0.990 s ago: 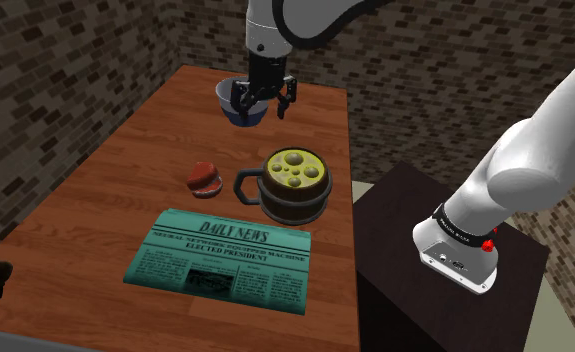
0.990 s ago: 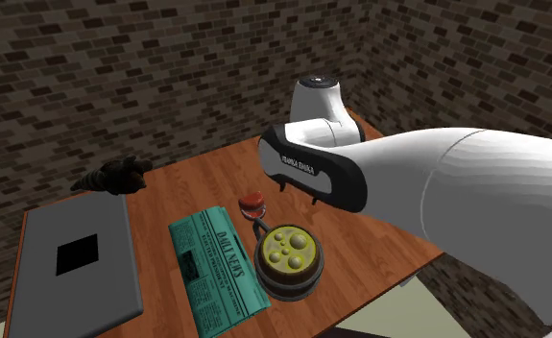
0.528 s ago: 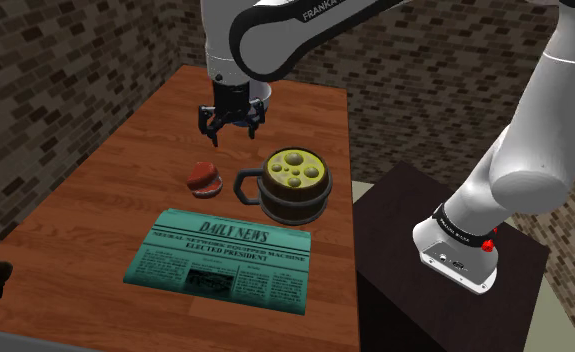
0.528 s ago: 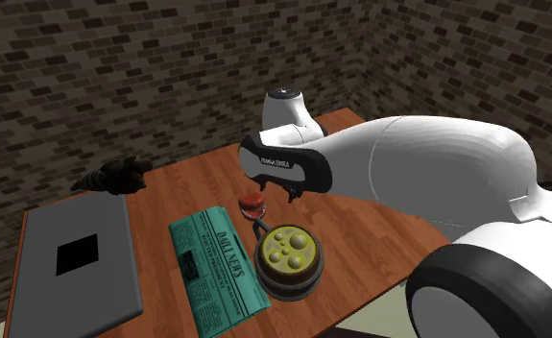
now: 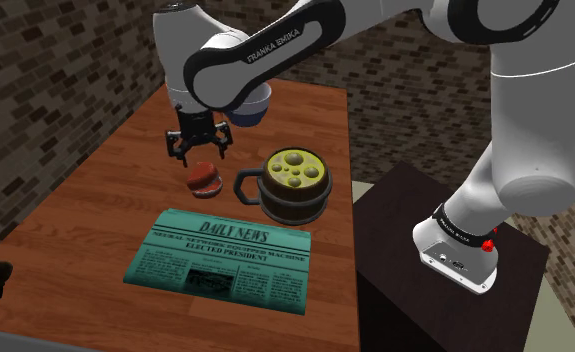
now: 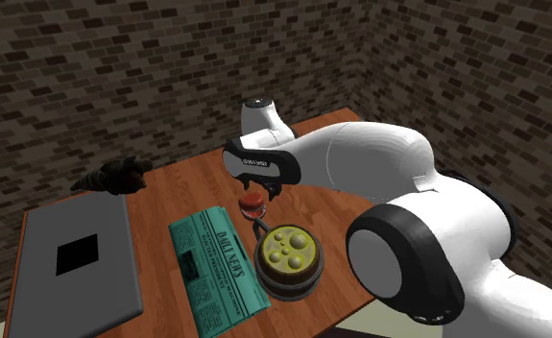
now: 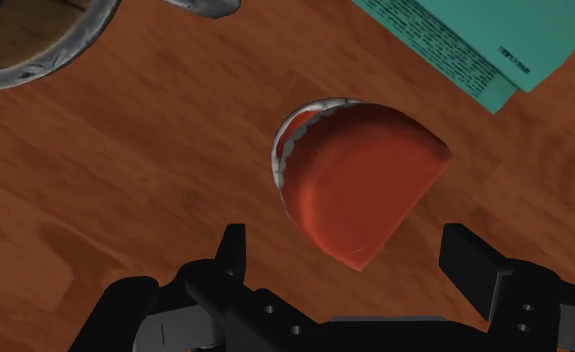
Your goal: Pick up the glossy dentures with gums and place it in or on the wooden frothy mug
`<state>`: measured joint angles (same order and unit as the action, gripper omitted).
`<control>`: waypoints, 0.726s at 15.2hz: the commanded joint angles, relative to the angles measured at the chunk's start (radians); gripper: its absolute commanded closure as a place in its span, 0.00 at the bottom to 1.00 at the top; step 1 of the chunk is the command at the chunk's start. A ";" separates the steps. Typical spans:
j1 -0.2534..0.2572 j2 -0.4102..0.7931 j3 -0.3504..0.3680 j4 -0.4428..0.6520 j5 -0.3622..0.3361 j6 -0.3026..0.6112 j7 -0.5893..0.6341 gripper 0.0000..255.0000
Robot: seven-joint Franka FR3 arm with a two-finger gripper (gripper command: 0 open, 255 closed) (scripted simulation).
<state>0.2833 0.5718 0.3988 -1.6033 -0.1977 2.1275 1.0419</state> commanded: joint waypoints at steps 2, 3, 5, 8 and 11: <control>0.017 0.044 -0.009 0.025 -0.014 0.016 0.013 0.00; 0.018 0.051 -0.010 0.022 -0.016 0.025 0.014 0.00; 0.021 0.065 -0.014 0.016 -0.022 0.045 0.018 0.00; 0.025 0.083 -0.019 0.010 -0.029 0.069 0.022 0.00; 0.025 0.083 -0.019 0.010 -0.029 0.069 0.022 0.00</control>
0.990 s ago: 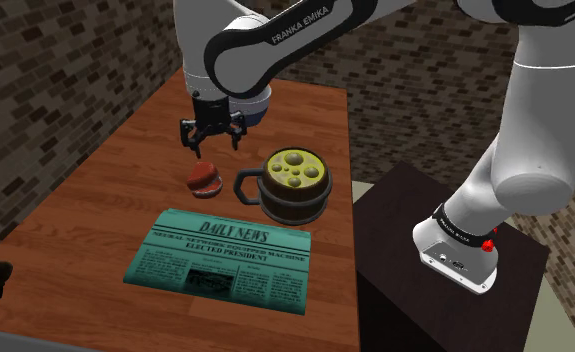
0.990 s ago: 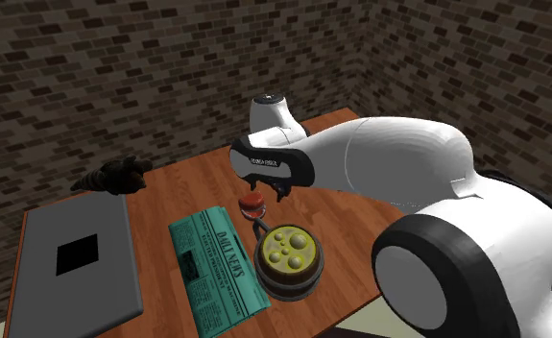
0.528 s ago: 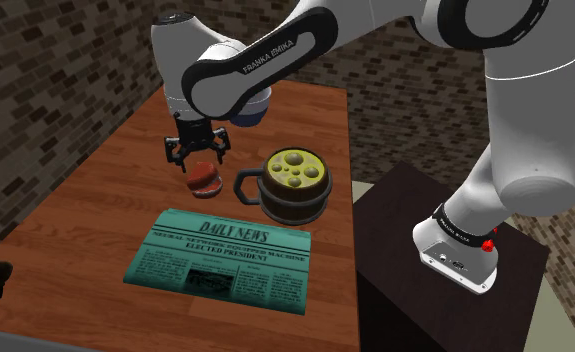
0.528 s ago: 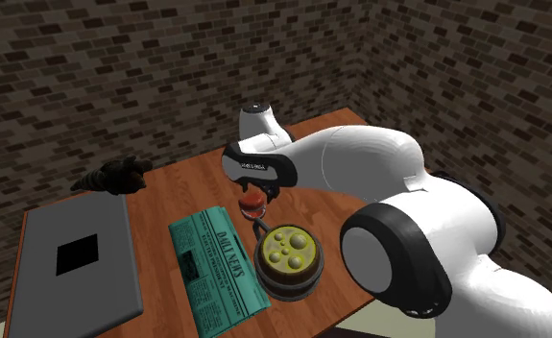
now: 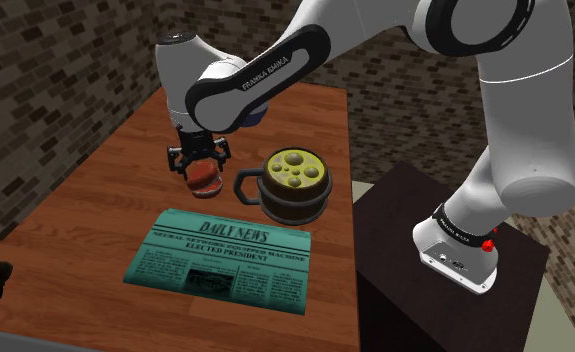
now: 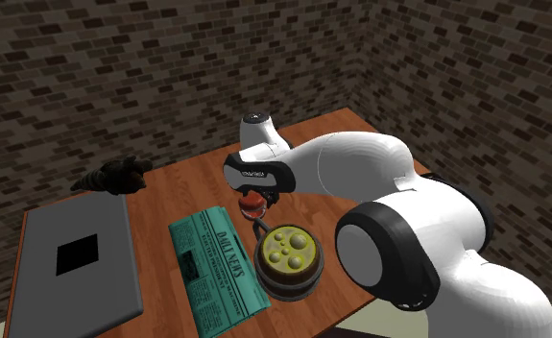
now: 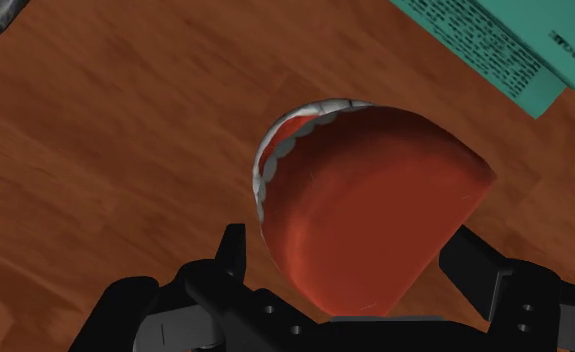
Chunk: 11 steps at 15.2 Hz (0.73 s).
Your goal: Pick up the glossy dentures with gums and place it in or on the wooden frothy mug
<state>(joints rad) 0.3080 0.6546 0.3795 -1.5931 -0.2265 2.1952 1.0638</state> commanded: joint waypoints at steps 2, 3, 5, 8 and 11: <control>0.000 0.001 0.000 0.000 0.000 0.001 0.000 0.00; 0.000 0.001 0.000 0.000 0.000 0.001 0.000 0.00; 0.000 0.001 0.000 0.000 0.000 0.001 0.000 1.00; 0.000 0.001 0.000 0.000 0.000 0.001 0.000 1.00; 0.000 0.001 0.000 0.000 0.000 0.001 0.000 1.00</control>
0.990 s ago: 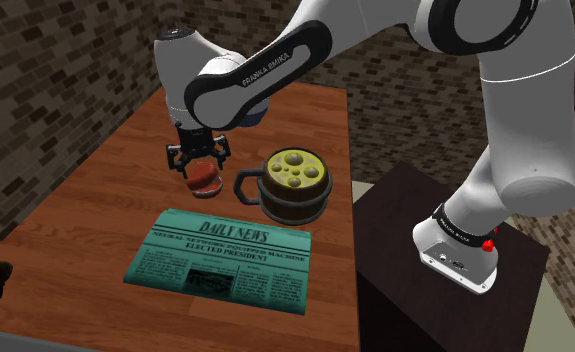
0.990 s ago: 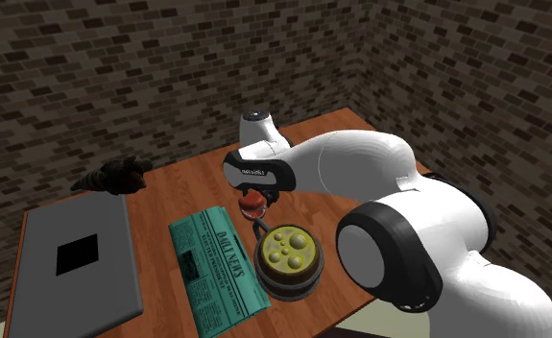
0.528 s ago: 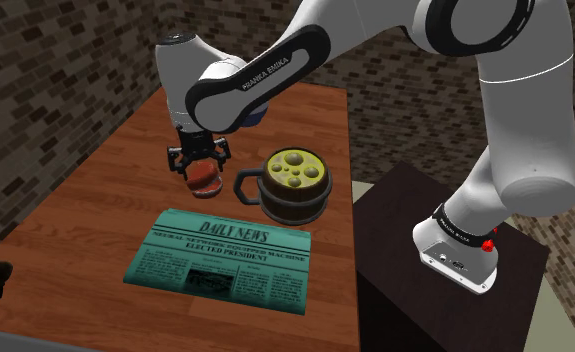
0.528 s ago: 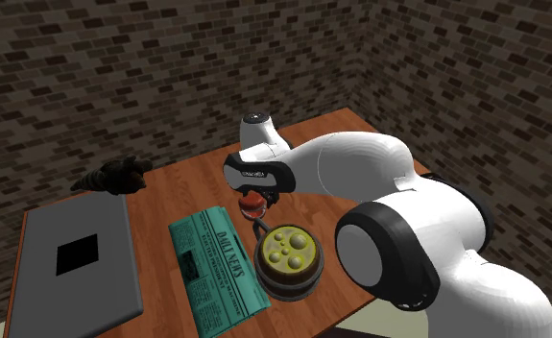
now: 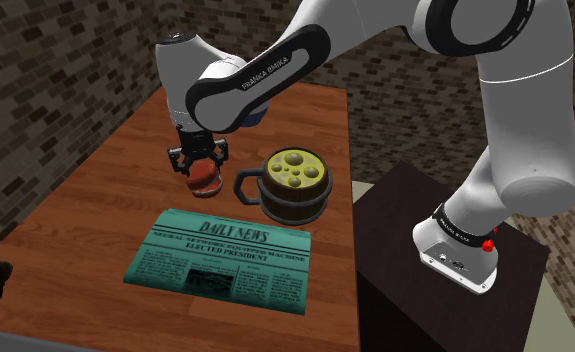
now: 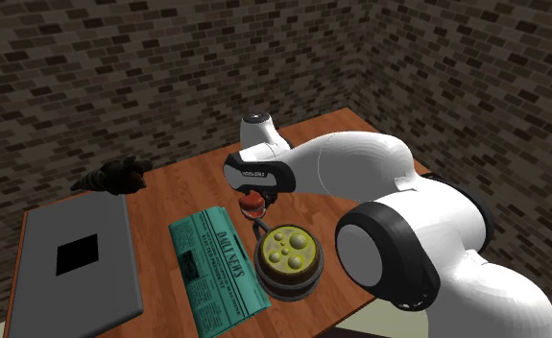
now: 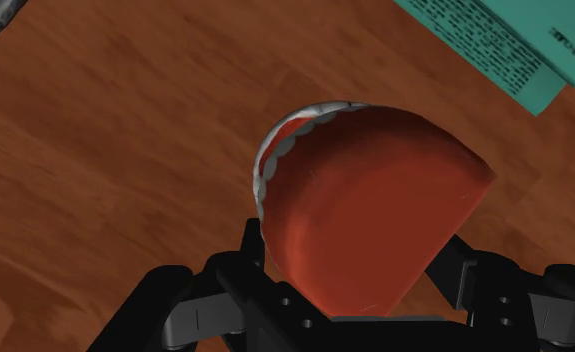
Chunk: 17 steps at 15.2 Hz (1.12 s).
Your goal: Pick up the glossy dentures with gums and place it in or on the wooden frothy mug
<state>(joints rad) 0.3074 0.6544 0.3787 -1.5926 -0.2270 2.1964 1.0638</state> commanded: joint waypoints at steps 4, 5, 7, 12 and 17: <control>-0.001 -0.007 0.003 0.001 0.003 -0.009 -0.001 1.00; -0.002 -0.014 0.005 0.003 0.006 -0.019 -0.003 1.00; -0.004 -0.028 0.009 0.009 0.011 -0.038 -0.005 1.00; -0.009 -0.061 0.018 0.027 0.025 -0.087 -0.011 1.00; -0.013 -0.090 0.026 0.051 0.037 -0.139 -0.017 1.00</control>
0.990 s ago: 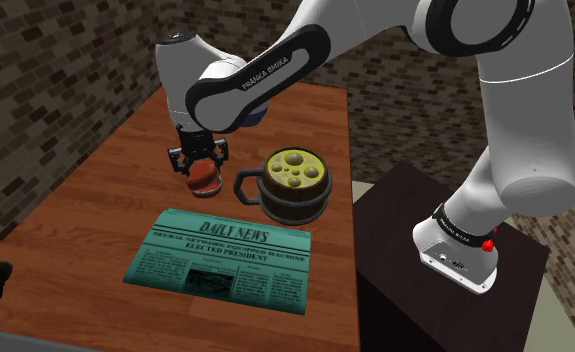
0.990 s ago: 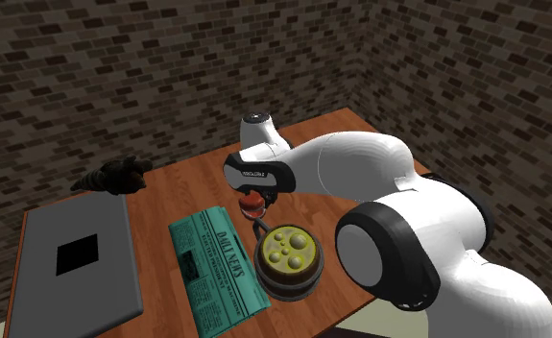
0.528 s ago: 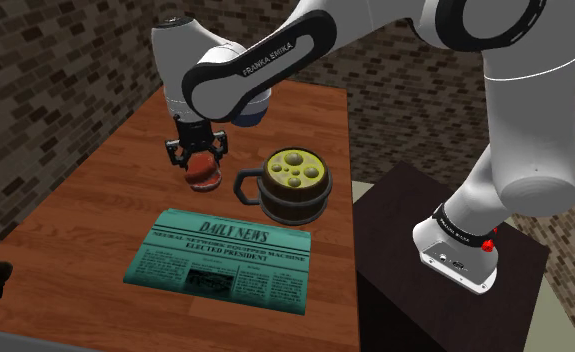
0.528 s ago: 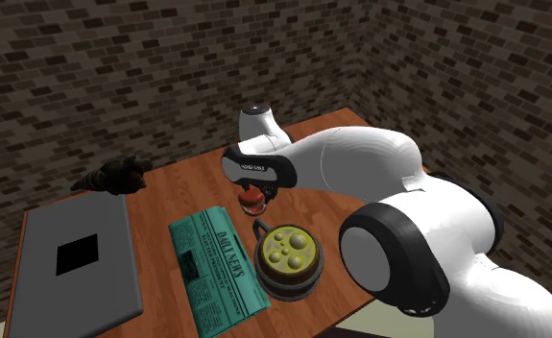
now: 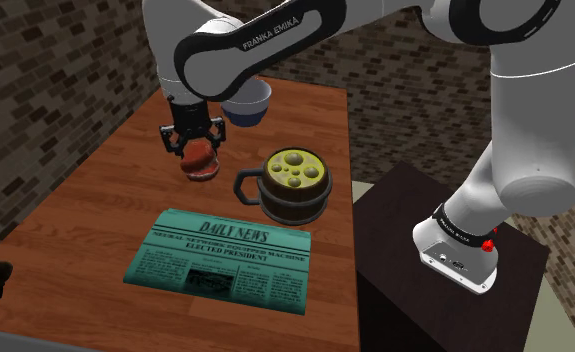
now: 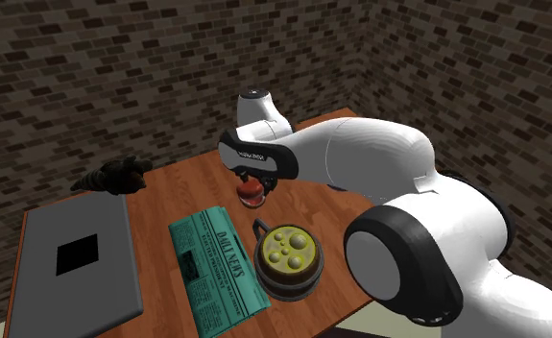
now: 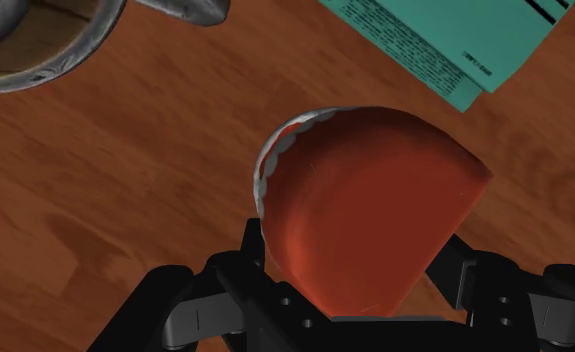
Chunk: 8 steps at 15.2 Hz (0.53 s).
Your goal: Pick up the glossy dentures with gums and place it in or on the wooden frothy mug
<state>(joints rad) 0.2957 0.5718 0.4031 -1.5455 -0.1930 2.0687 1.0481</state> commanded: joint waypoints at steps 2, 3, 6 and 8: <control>-0.002 -0.018 0.005 0.015 0.007 -0.032 -0.004 1.00; -0.003 -0.023 0.006 0.021 0.010 -0.043 -0.005 1.00; -0.004 -0.037 0.010 0.041 0.016 -0.076 -0.008 1.00; -0.004 -0.045 0.012 0.056 0.020 -0.098 -0.009 1.00</control>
<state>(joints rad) 0.2921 0.5297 0.4142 -1.4981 -0.1752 1.9818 1.0403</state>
